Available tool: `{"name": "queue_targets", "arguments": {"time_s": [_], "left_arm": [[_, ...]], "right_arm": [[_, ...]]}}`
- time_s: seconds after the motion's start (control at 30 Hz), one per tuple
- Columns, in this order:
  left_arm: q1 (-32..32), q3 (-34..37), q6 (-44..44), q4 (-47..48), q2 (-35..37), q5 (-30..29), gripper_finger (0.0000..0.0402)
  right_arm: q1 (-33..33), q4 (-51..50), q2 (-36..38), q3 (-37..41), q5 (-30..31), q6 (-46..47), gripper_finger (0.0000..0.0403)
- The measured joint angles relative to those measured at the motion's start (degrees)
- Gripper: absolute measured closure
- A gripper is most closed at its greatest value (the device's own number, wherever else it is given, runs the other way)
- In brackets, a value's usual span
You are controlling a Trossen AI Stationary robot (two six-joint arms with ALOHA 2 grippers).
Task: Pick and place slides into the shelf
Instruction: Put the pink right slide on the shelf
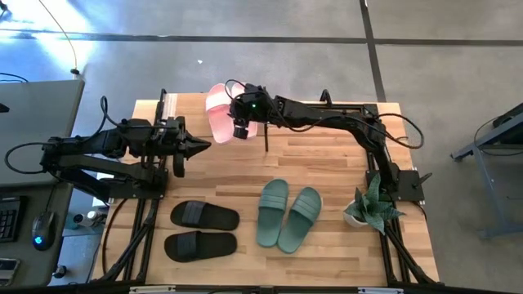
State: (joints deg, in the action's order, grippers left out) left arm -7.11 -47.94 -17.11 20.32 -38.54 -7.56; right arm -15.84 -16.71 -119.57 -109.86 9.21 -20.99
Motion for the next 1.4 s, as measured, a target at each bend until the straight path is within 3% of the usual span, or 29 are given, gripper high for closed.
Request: {"name": "queue_targets", "arguments": {"time_s": [0.27, 0.37, 0.5, 0.57, 0.7, 0.83, 1.0, 1.23, 1.4], "left_arm": [[-0.07, 0.0, 6.91, 1.34, -3.61, -12.72, 0.0396], [-1.35, -0.62, 10.03, 3.04, -6.17, -15.94, 0.0396], [-8.67, -4.42, 10.89, 9.61, -9.3, -12.66, 0.0396], [-13.13, -6.57, 12.37, 12.23, -10.58, -10.06, 0.0396], [-18.91, -10.39, 20.41, 15.89, -13.71, -8.69, 0.0396], [-21.49, -13.07, 27.01, 18.46, -18.76, -8.88, 0.0393], [-21.77, -15.72, 29.35, 21.08, -26.85, -15.41, 0.0347], [-21.67, -20.55, 30.58, 23.21, -35.37, -28.32, 0.0262], [-21.77, -21.9, 30.82, 23.55, -37.66, -30.46, 0.0231]], "right_arm": [[1.88, -10.35, 8.54, 0.0, 2.33, -0.88, 0.026], [2.38, -16.33, 12.76, 0.0, -0.19, 0.38, 0.026], [2.04, -23.53, 18.51, 0.0, -8.6, 5.18, 0.0263], [1.49, -26.25, 20.82, 0.0, -9.93, 7.57, 0.027], [0.98, -31.47, 24.12, 0.04, -8.76, 7.14, 0.0294], [1.3, -37.66, 25.62, 0.09, -3.23, 4.72, 0.0316], [0.53, -44.38, 26.16, 0.11, 3.06, 2.81, 0.0318], [-2.08, -47.36, 29.62, 0.13, -7.06, -3.27, 0.0308], [-5.38, -48.52, 34.46, 0.13, -11.13, -5.03, 0.0306]]}}
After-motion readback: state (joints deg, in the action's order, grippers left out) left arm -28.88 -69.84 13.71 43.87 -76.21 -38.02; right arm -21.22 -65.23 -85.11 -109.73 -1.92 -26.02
